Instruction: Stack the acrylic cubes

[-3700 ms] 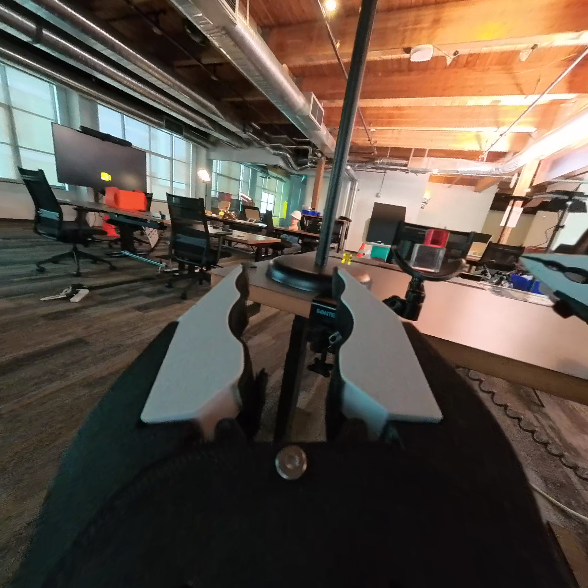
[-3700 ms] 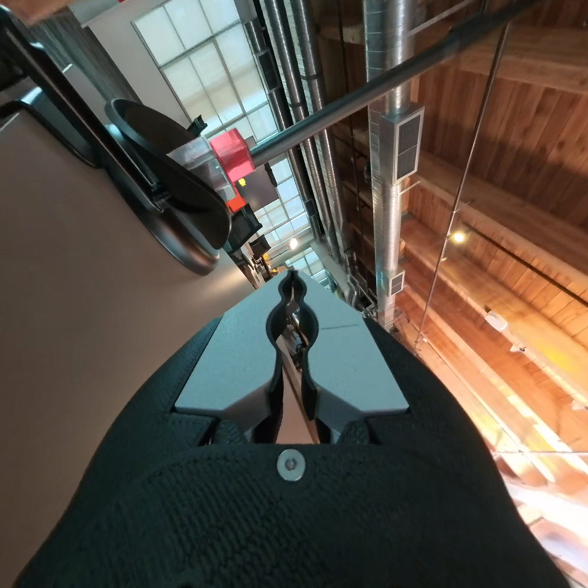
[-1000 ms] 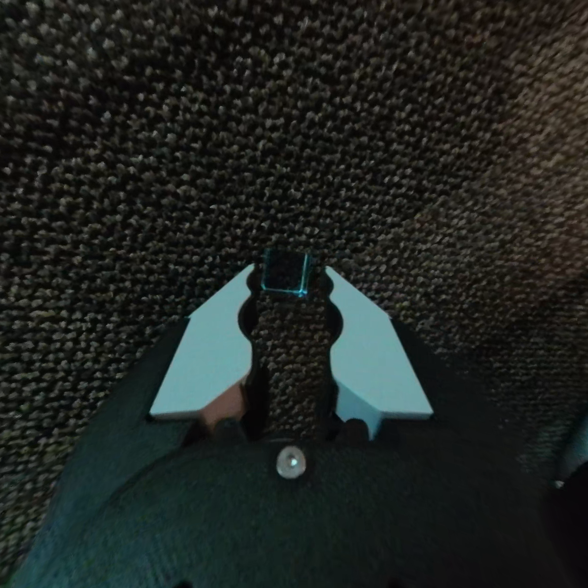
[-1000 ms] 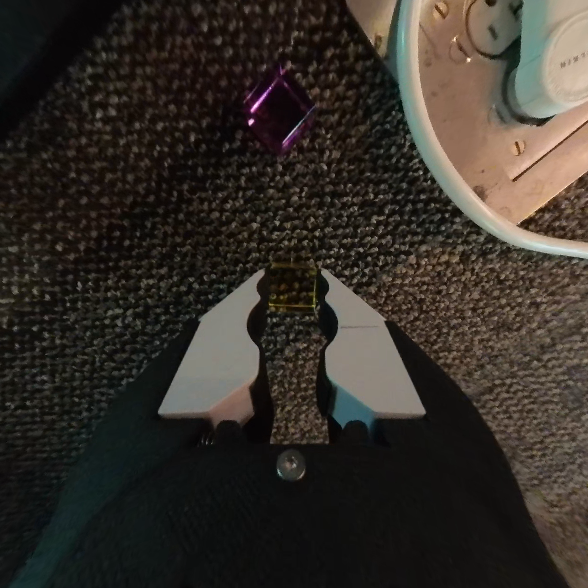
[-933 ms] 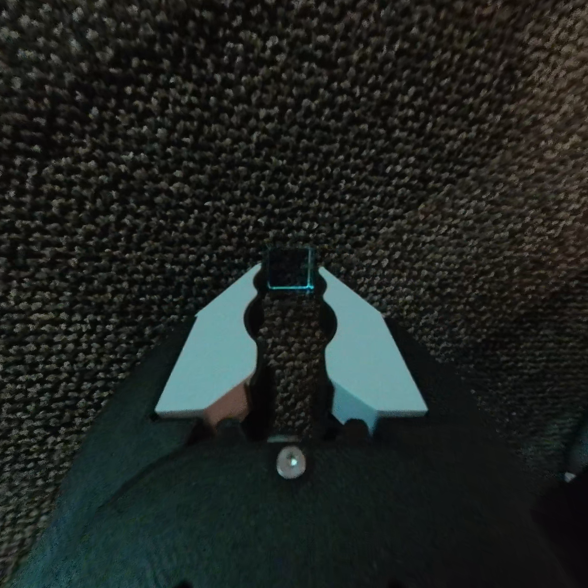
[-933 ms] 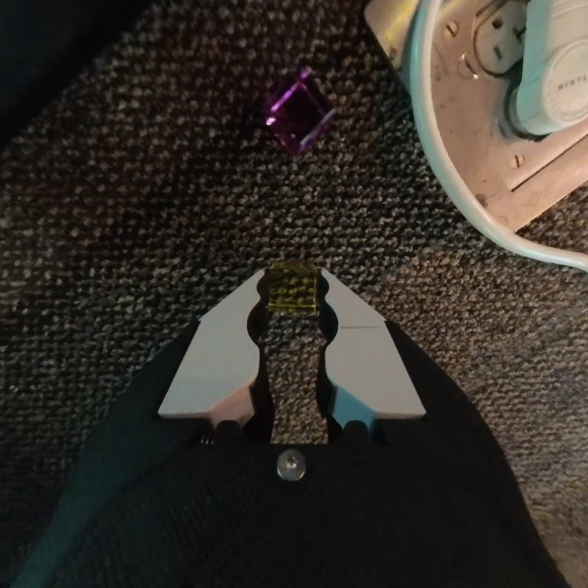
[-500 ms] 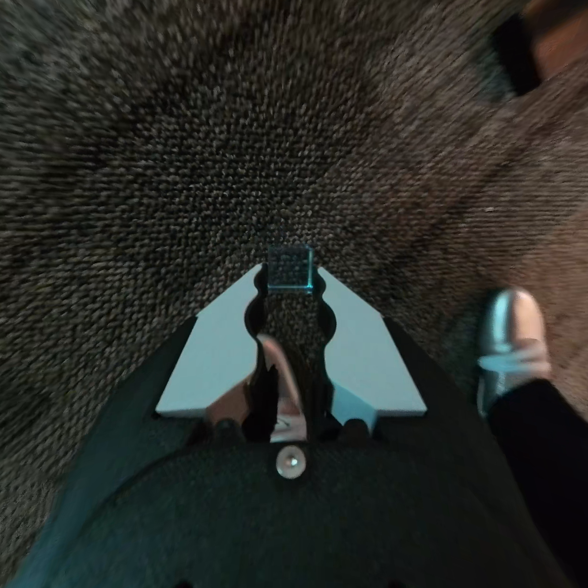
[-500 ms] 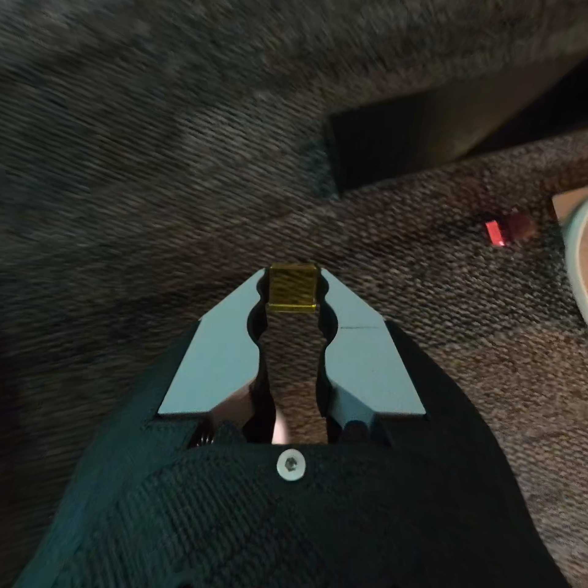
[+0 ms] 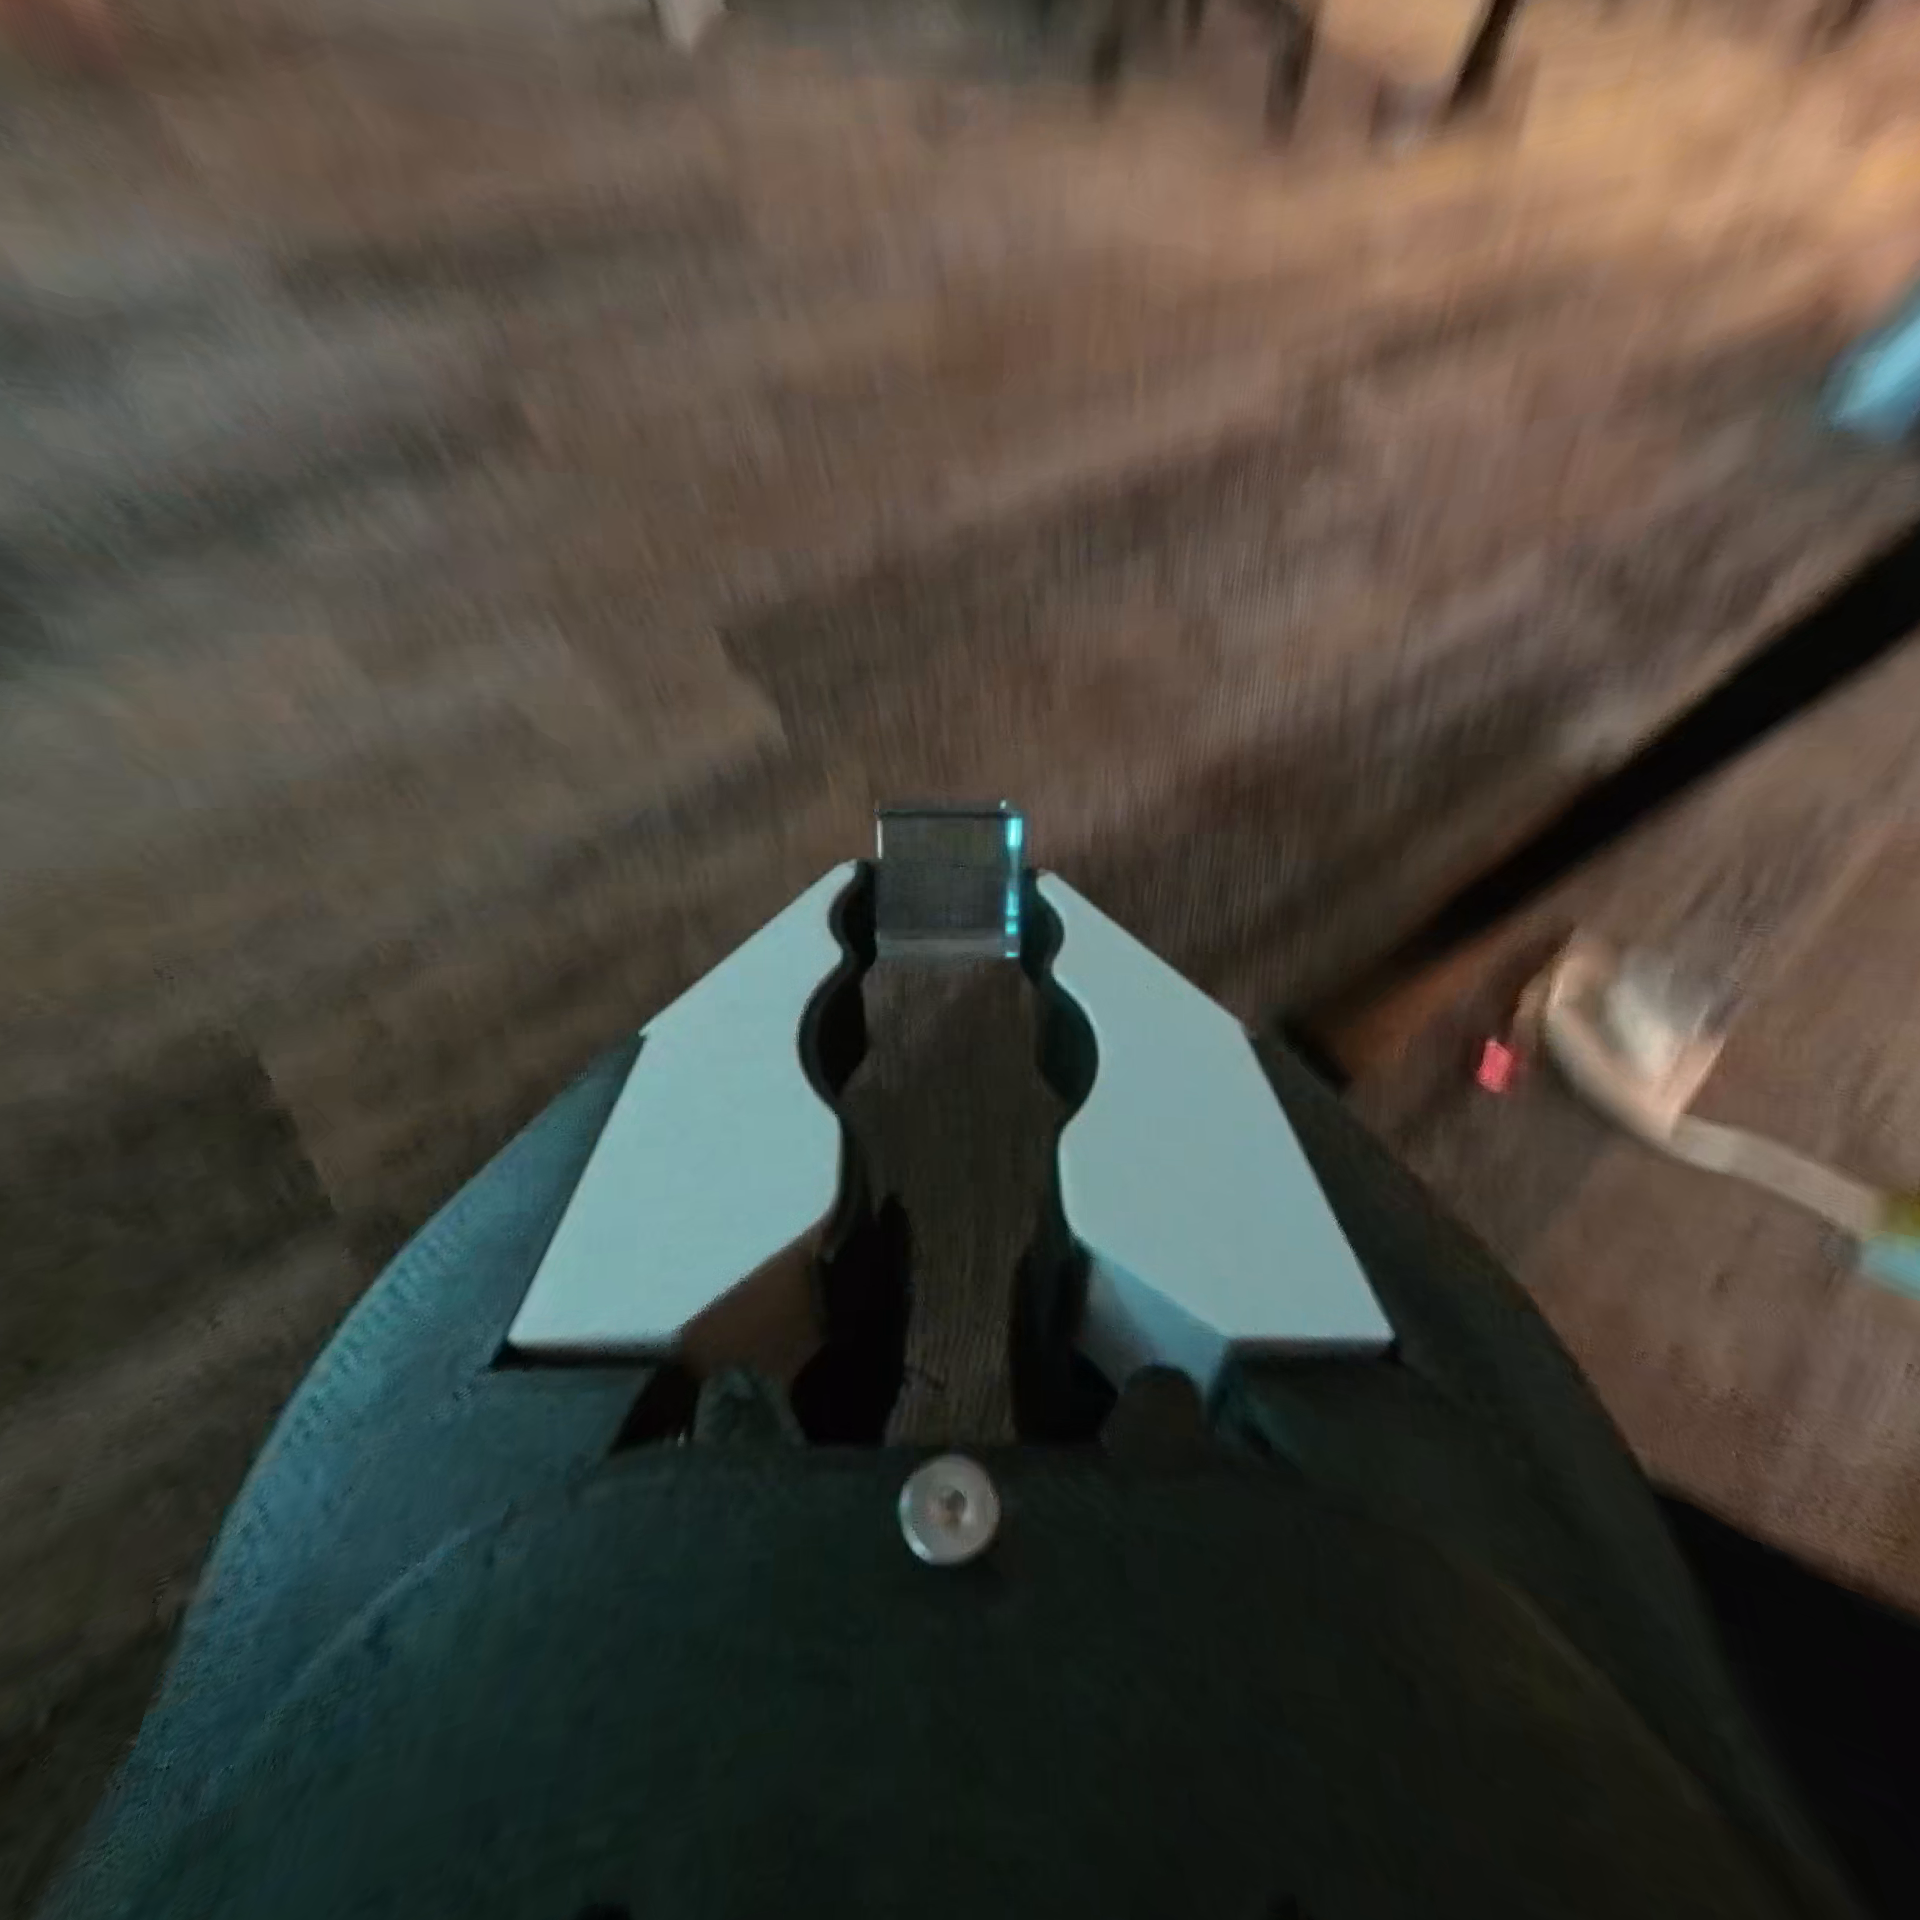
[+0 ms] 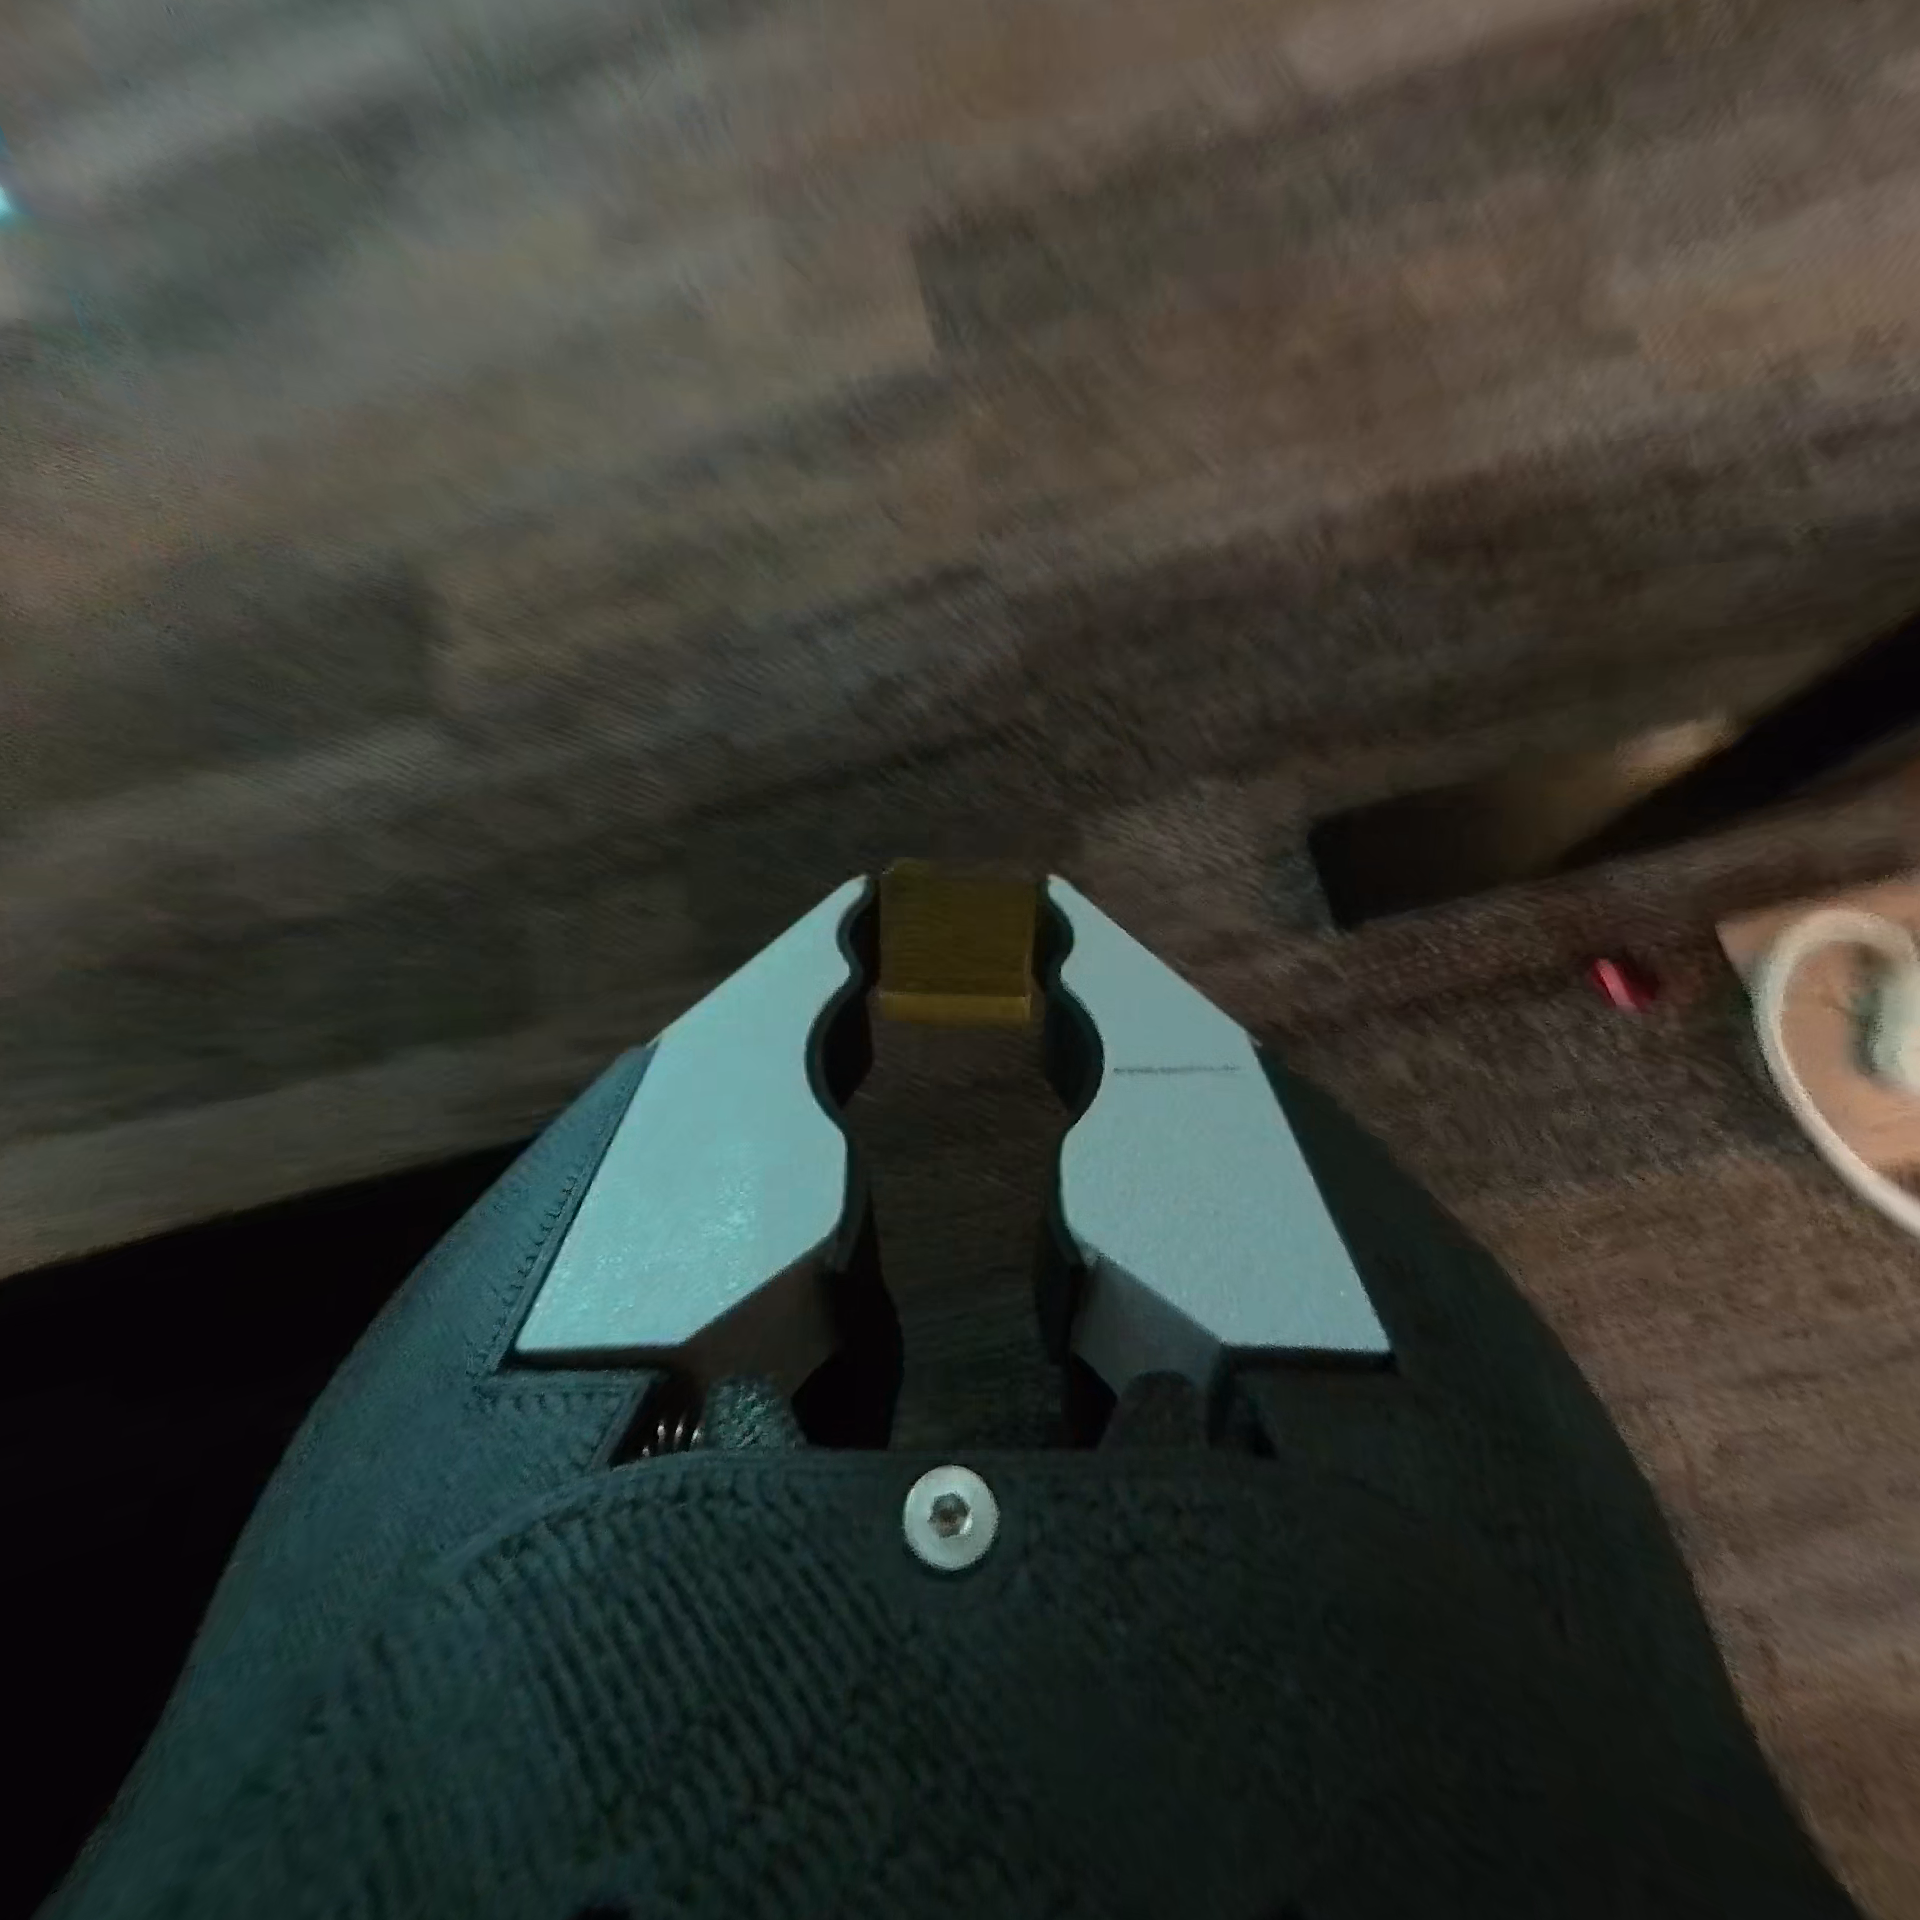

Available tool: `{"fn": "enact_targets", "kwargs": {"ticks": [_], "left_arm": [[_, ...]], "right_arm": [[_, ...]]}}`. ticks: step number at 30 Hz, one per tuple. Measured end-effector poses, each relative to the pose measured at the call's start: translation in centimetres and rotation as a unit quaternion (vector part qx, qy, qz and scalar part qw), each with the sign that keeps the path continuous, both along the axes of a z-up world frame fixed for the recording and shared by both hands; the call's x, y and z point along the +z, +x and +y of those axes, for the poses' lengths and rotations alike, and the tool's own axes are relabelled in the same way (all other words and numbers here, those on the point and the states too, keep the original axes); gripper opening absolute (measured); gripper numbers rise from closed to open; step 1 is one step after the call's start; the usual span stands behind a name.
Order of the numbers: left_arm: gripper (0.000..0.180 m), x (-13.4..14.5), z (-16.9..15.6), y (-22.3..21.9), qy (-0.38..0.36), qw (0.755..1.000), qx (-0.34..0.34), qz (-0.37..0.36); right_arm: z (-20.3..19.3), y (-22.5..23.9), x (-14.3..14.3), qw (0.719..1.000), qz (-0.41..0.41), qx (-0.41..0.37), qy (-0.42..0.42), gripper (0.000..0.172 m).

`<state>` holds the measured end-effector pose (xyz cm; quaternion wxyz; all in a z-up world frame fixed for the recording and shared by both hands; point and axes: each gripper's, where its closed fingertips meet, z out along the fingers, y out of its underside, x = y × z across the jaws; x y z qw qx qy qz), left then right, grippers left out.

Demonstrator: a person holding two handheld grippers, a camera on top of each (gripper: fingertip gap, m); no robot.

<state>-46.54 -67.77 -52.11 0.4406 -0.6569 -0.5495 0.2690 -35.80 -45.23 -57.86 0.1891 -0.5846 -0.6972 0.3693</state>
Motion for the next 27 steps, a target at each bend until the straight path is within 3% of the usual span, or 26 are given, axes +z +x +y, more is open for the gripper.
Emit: {"fn": "enact_targets", "kwargs": {"ticks": [4,7,11,14,17,20,23,27], "left_arm": [[0.027,13.2,0.1,4.2,0.058,0.992,0.007,0.115],[0.026,20.2,1.7,9.0,0.074,0.982,-0.017,0.175],[0.026,27.0,4.4,14.6,0.077,0.966,-0.063,0.241],[0.026,31.3,6.4,17.6,0.064,0.952,-0.092,0.285],[0.026,35.3,8.5,19.9,0.061,0.939,-0.126,0.315],[0.026,38.4,10.0,21.9,0.059,0.927,-0.155,0.336],[0.026,40.2,11.0,23.6,0.050,0.921,-0.178,0.344],[0.026,41.8,11.4,25.2,0.046,0.916,-0.191,0.349]], "right_arm": [[-5.3,4.5,15.4,0.982,0.114,0.138,-0.058,0.027],[-6.0,9.5,28.2,0.947,0.224,0.220,-0.071,0.027],[-1.1,16.1,44.6,0.897,0.363,0.250,-0.037,0.026],[5.3,18.4,53.5,0.877,0.399,0.253,0.082,0.026],[13.0,16.6,58.0,0.889,0.317,0.259,0.207,0.026],[19.0,14.1,58.1,0.922,0.125,0.288,0.225,0.026],[22.3,12.0,58.3,0.934,0.016,0.284,0.216,0.025],[23.6,11.6,57.1,0.933,-0.095,0.288,0.193,0.026]]}}
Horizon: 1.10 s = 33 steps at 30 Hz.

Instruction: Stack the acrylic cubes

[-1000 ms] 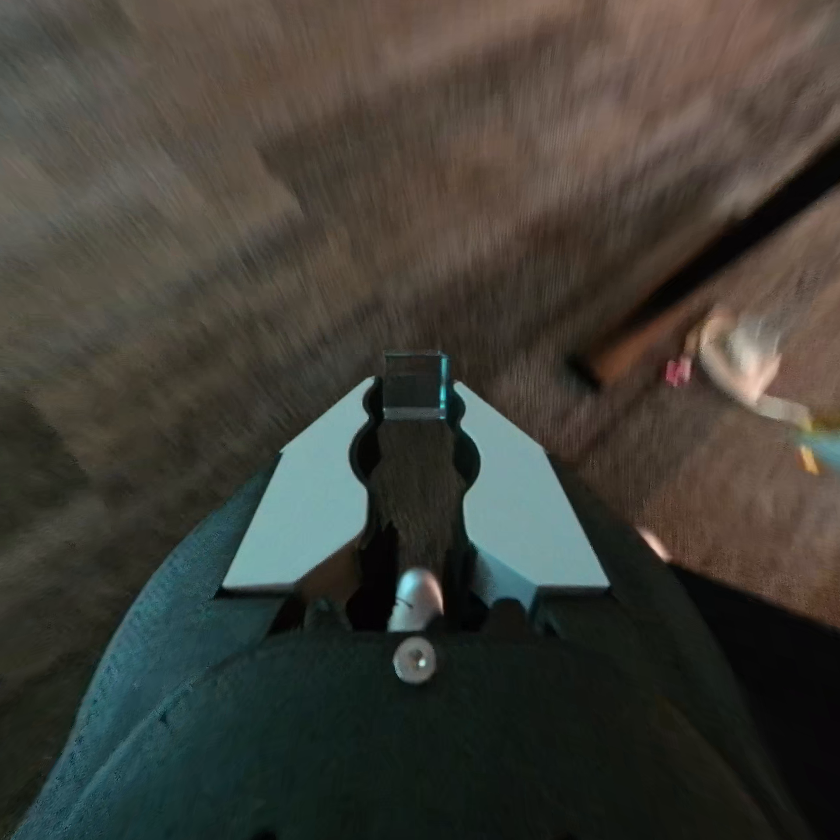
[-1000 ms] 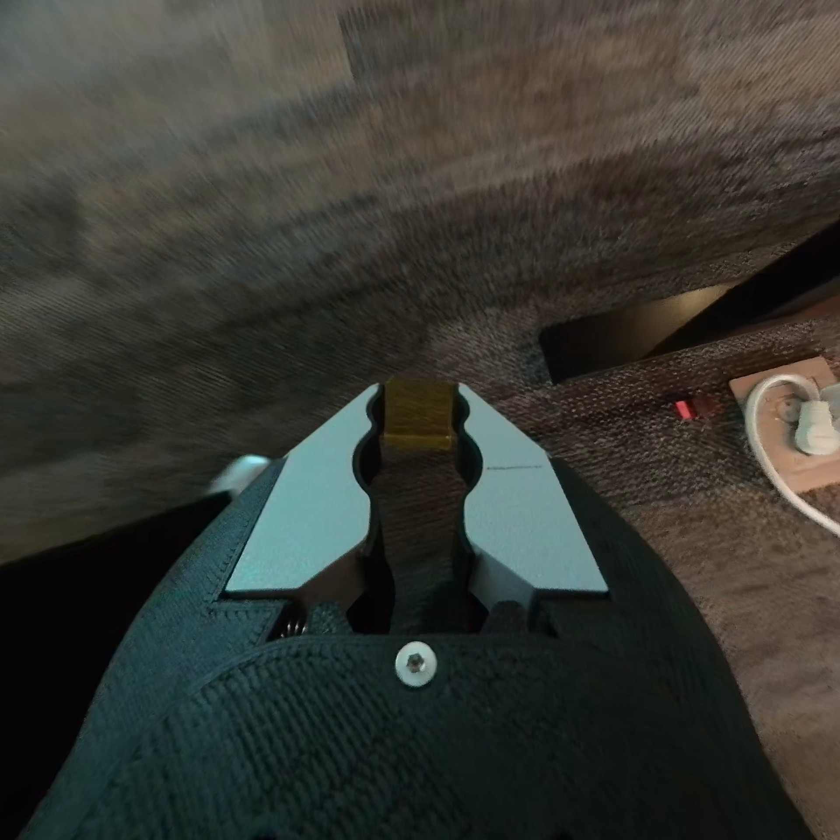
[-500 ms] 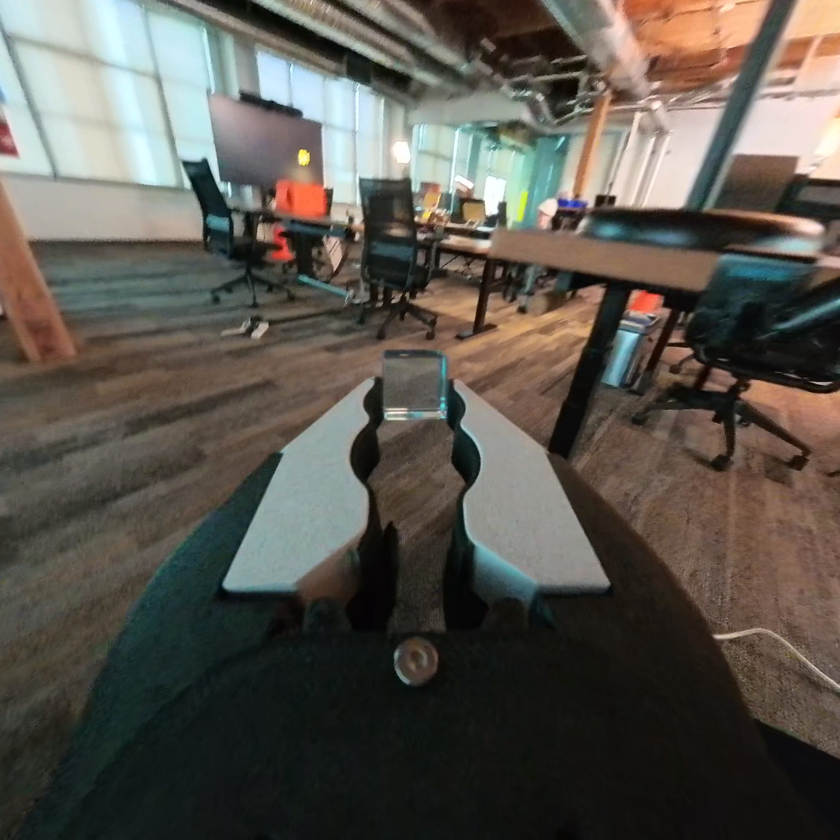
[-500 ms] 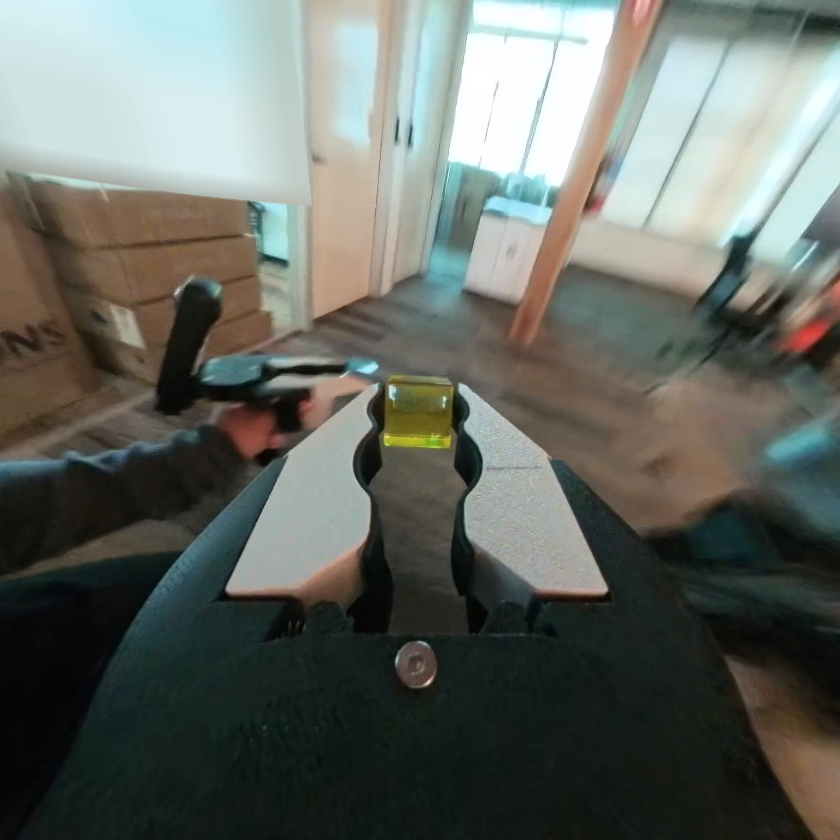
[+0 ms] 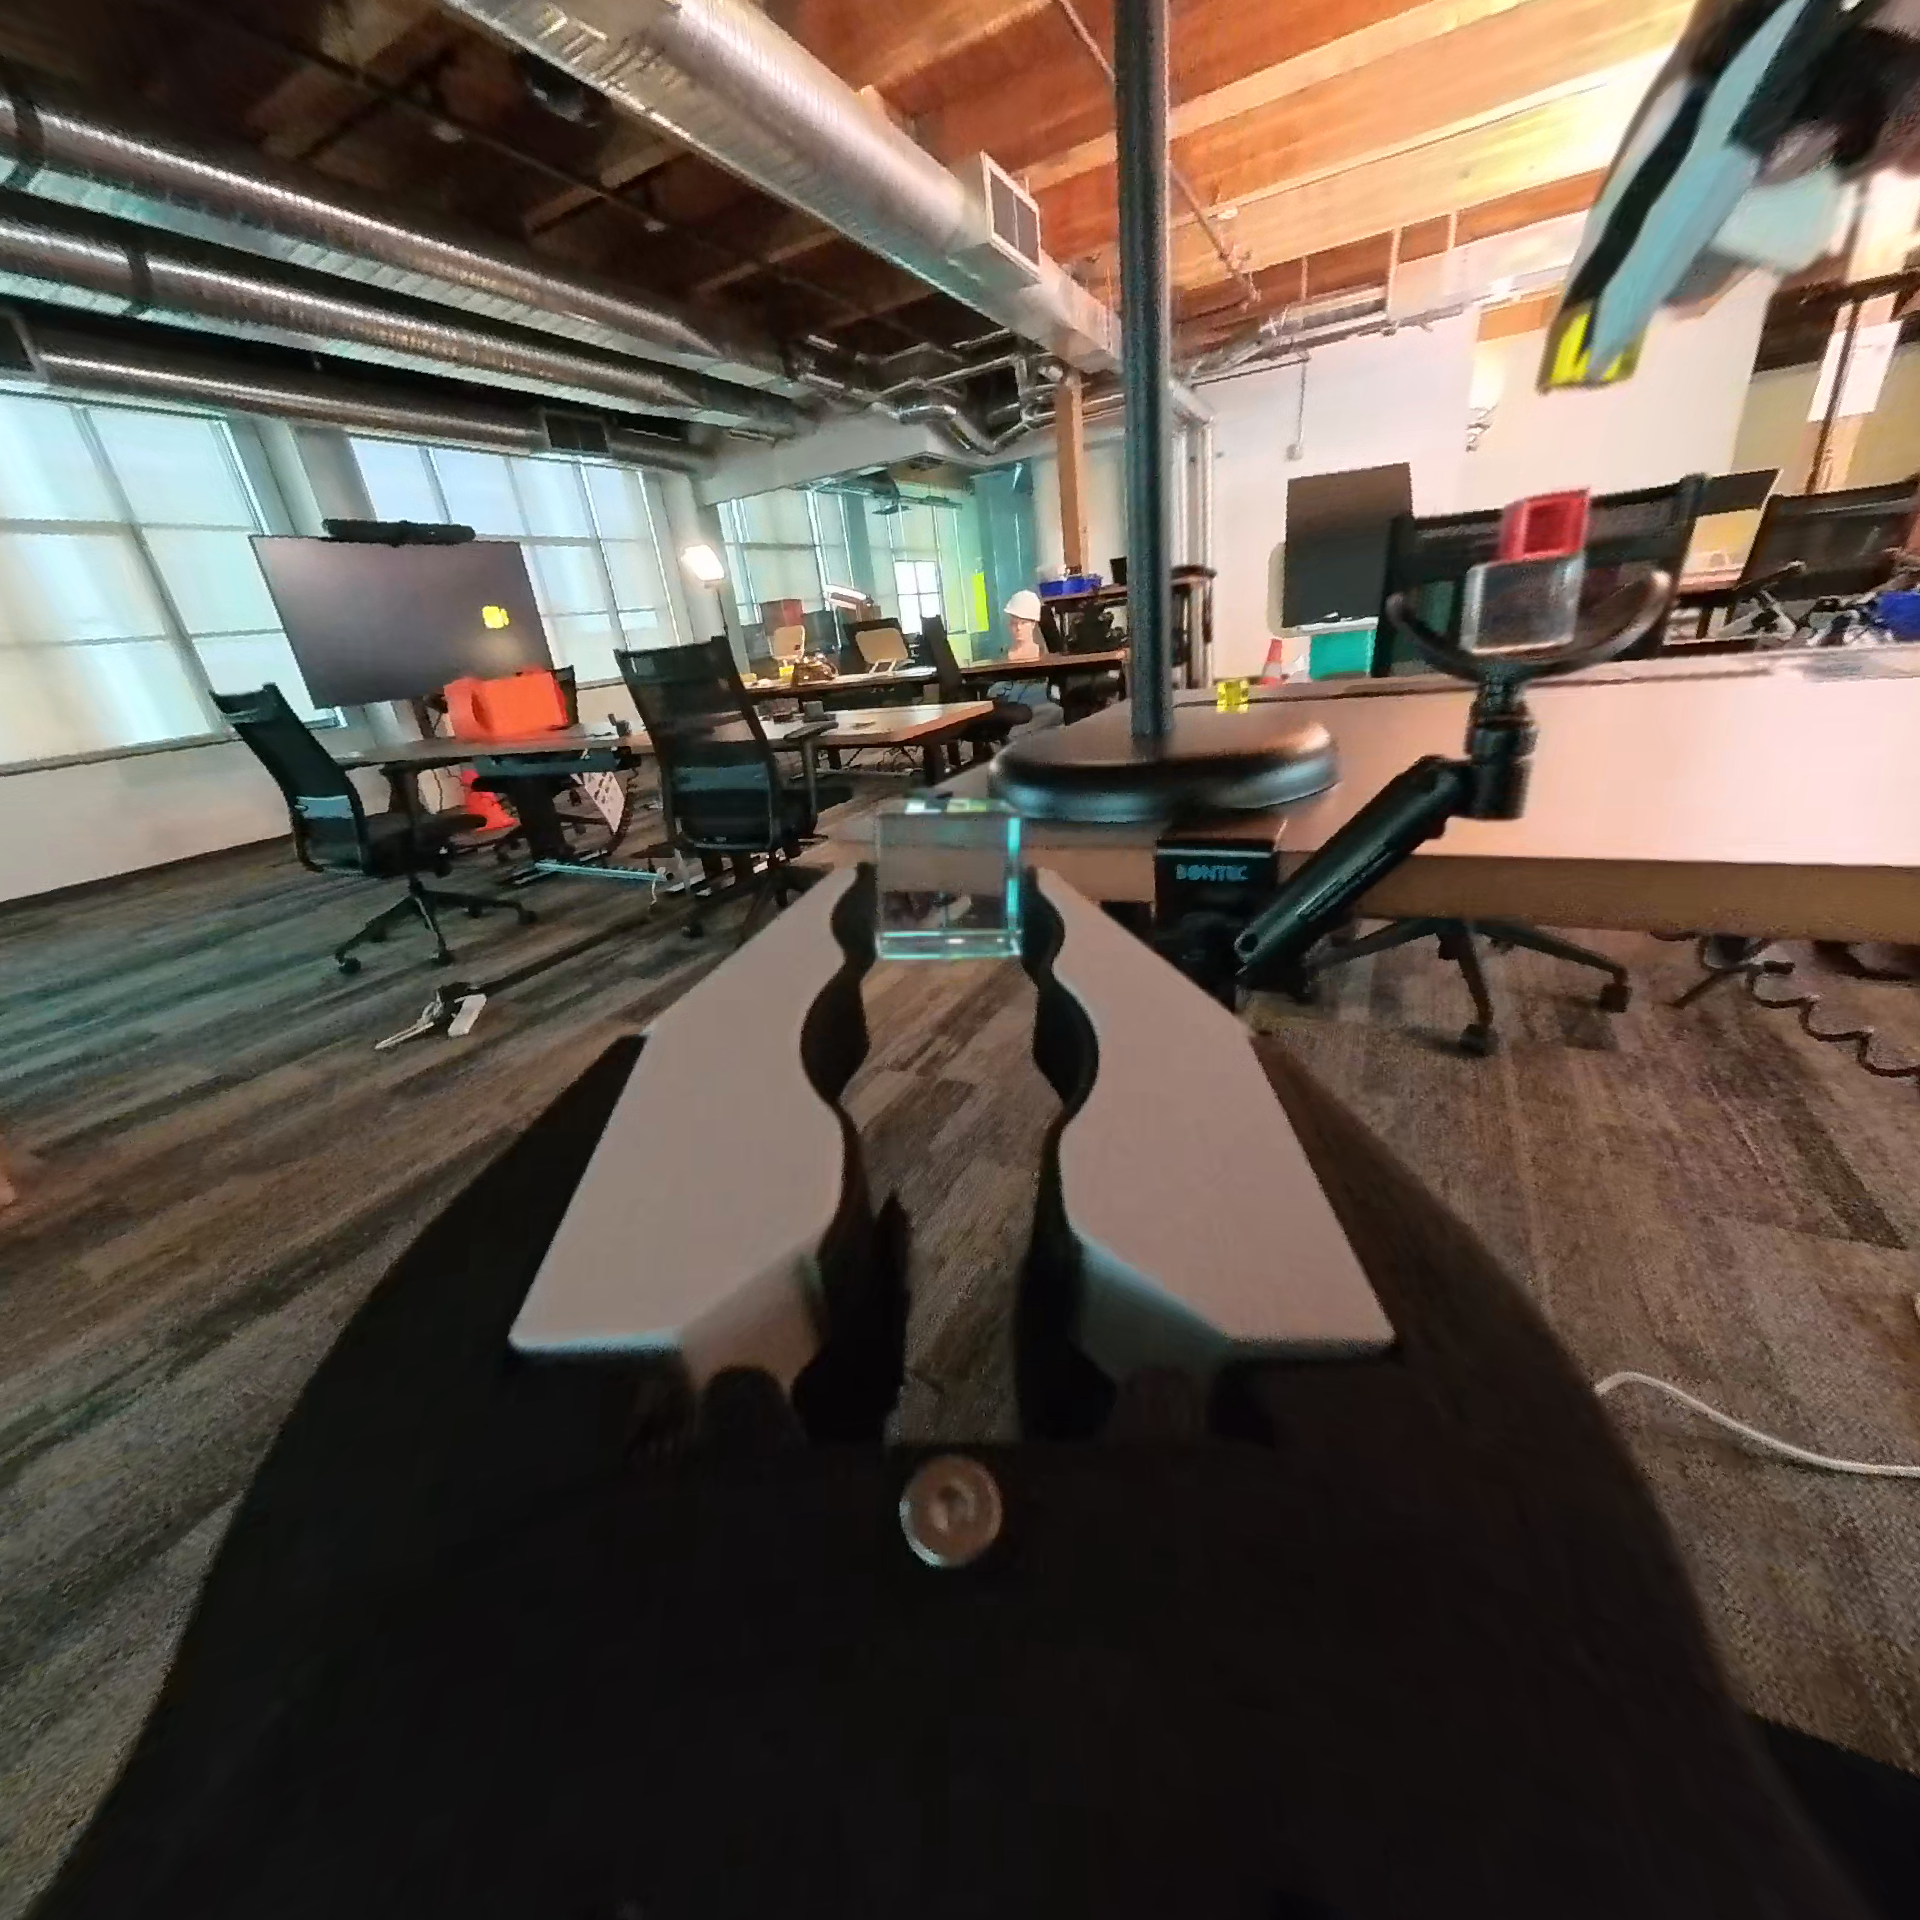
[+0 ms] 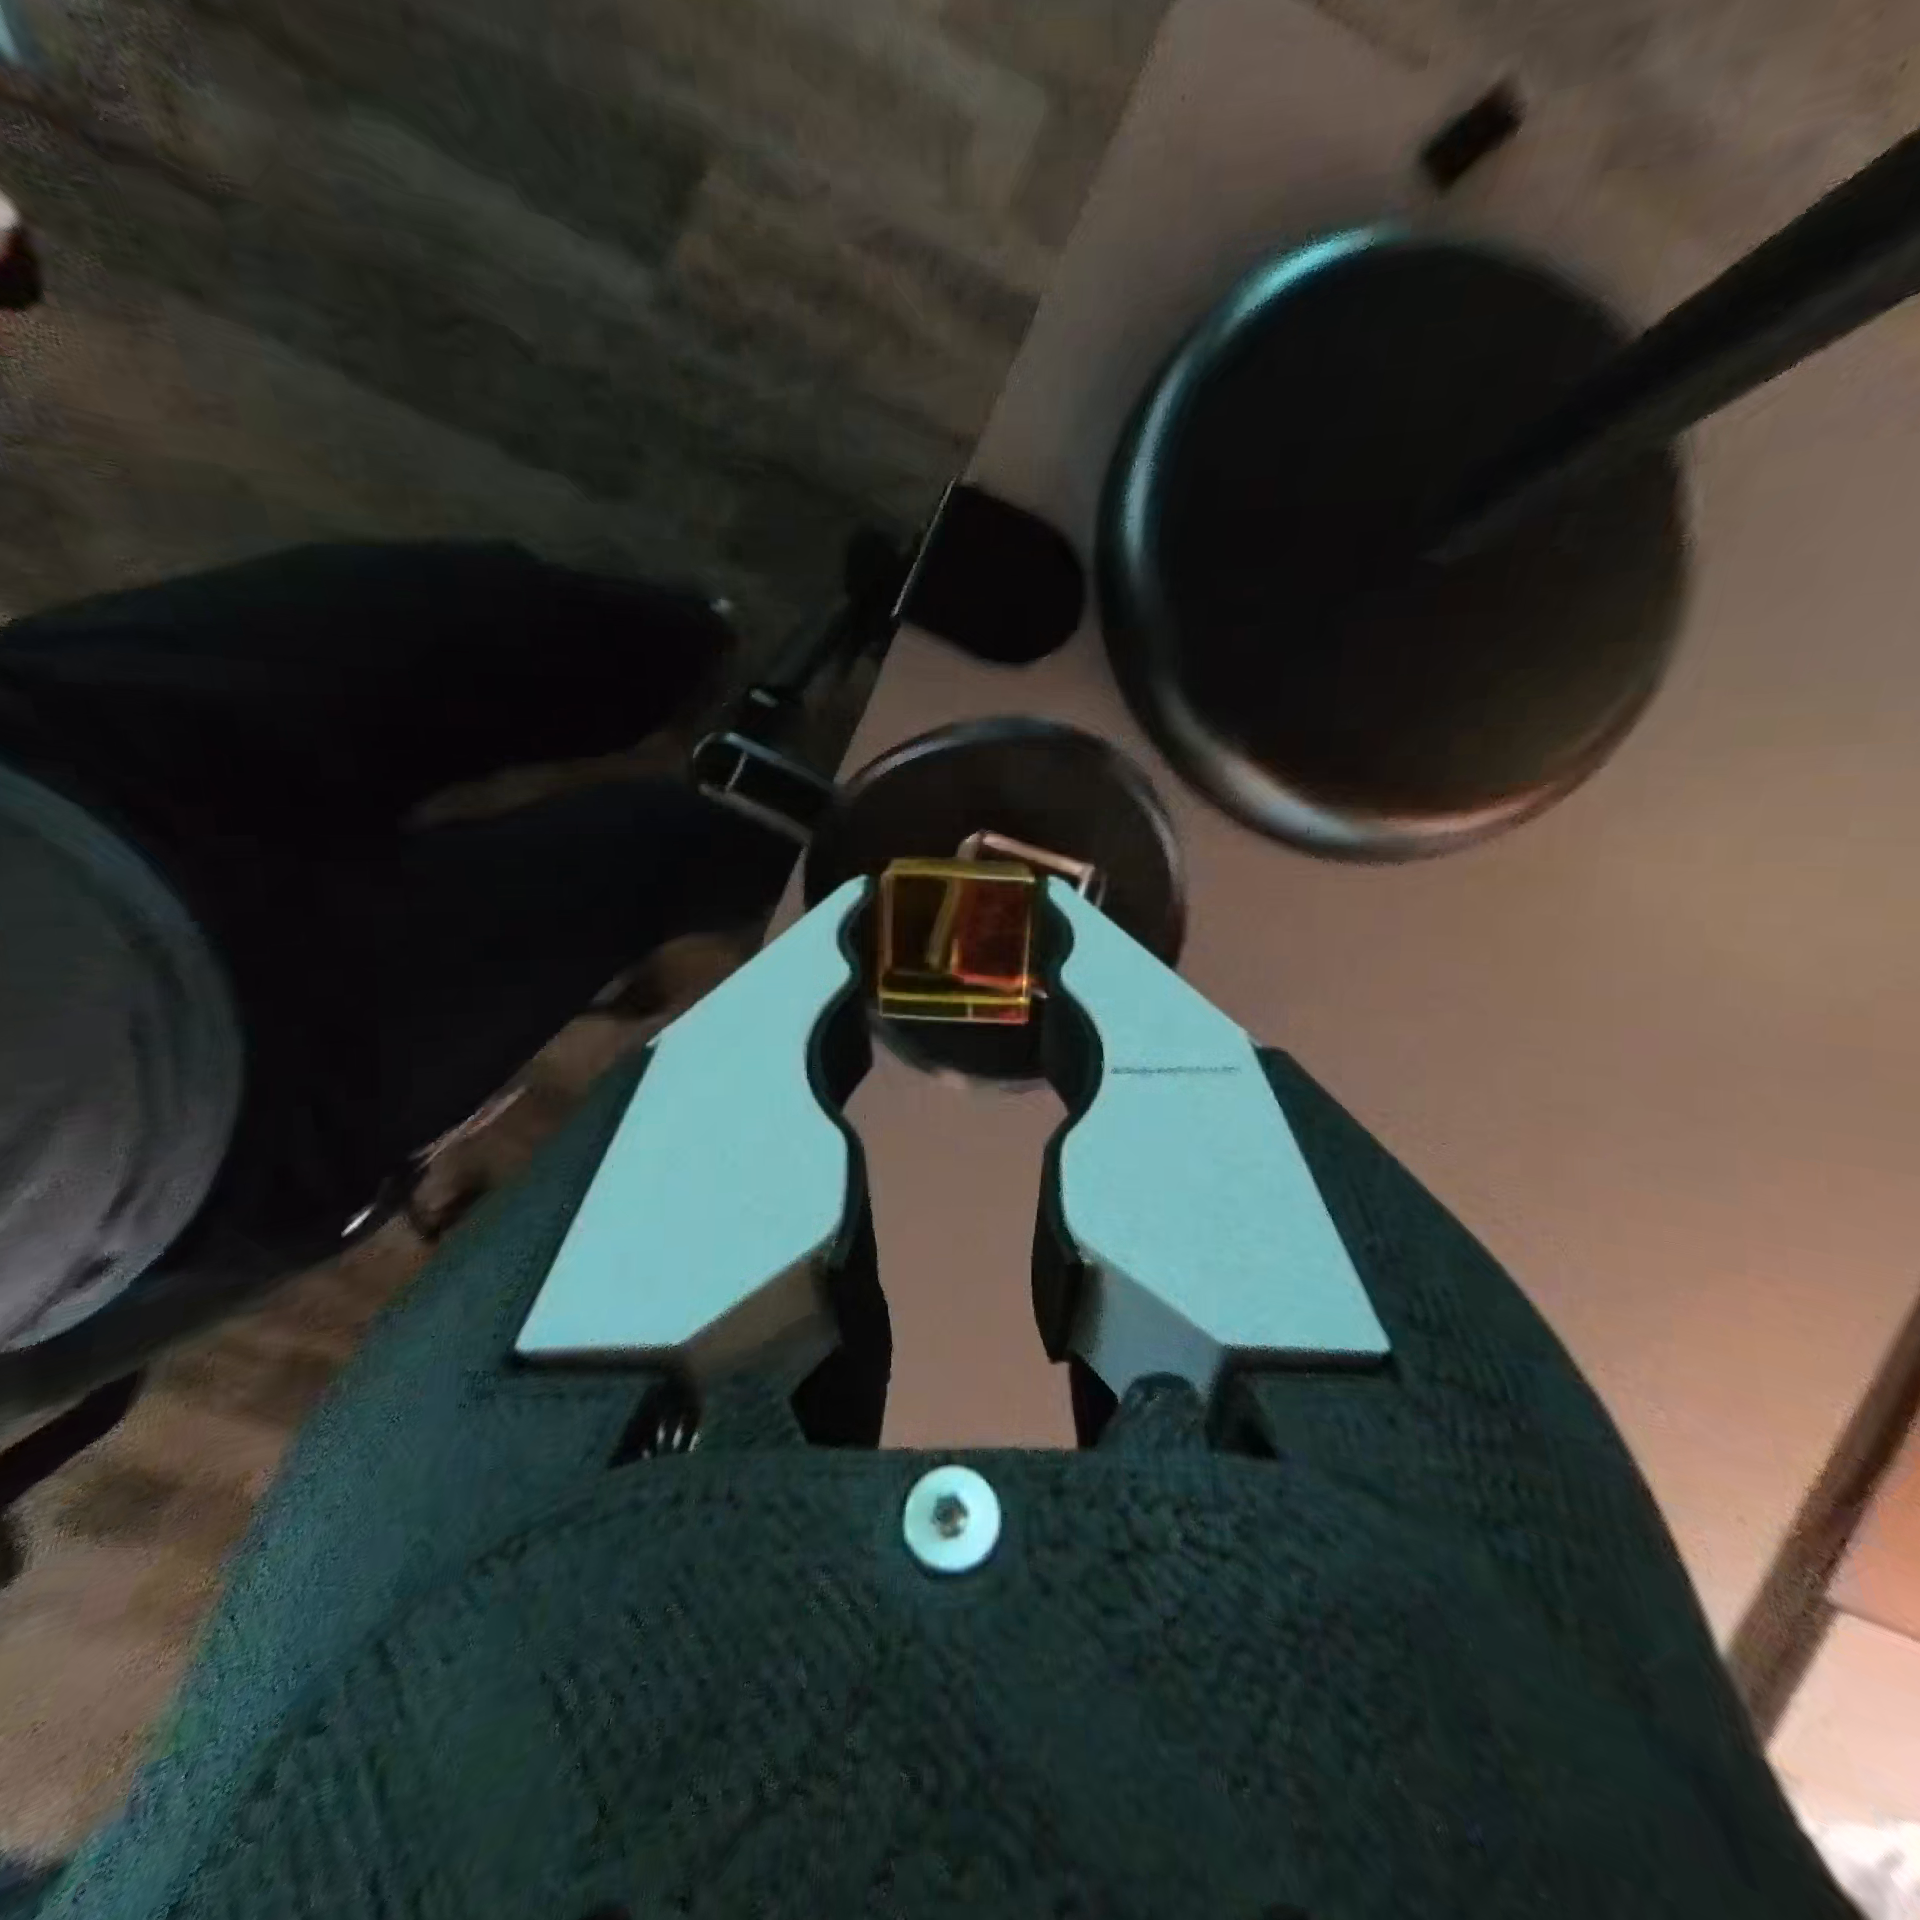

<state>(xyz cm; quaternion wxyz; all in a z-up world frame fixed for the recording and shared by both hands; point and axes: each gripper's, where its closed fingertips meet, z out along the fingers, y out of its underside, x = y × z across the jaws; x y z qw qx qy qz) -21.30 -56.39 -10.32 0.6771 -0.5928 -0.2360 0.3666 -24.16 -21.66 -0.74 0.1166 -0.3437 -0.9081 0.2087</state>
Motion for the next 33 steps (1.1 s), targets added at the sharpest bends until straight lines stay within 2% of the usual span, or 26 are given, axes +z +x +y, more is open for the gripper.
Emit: {"fn": "enact_targets", "kwargs": {"ticks": [5,13,24,25,27,28,31,33], "left_arm": [[0.026,1.0,-0.3,1.1,0.000,1.000,-0.001,0.009],[0.026,1.4,-0.2,1.7,-0.003,1.000,0.003,0.015],[0.026,1.3,0.9,2.0,-0.006,1.000,-0.011,0.012],[0.026,1.3,0.9,2.0,-0.004,1.000,-0.013,0.011],[0.026,1.5,1.1,2.2,-0.002,1.000,-0.017,0.012],[0.026,1.6,1.2,2.4,-0.001,1.000,-0.019,0.013],[0.026,2.6,2.5,3.5,0.021,0.998,-0.051,0.018],[0.026,3.3,4.5,4.7,0.025,0.996,-0.081,0.028]], "right_arm": [[1.5,-0.8,-2.4,0.997,-0.050,-0.016,0.052,0.026],[1.2,-1.7,-3.4,0.997,-0.073,-0.034,-0.002,0.026],[1.3,-1.5,-3.9,0.997,-0.061,-0.038,-0.028,0.027],[1.4,-1.6,-3.9,0.997,-0.057,-0.042,-0.029,0.034],[1.4,-1.9,-3.1,0.997,-0.035,-0.052,-0.044,0.057],[0.9,-2.2,-2.0,0.996,-0.009,-0.054,-0.068,0.062],[-3.8,-1.3,3.3,0.973,0.125,-0.010,-0.191,0.064],[-8.4,1.7,5.1,0.948,0.173,0.031,-0.266,0.057]]}}
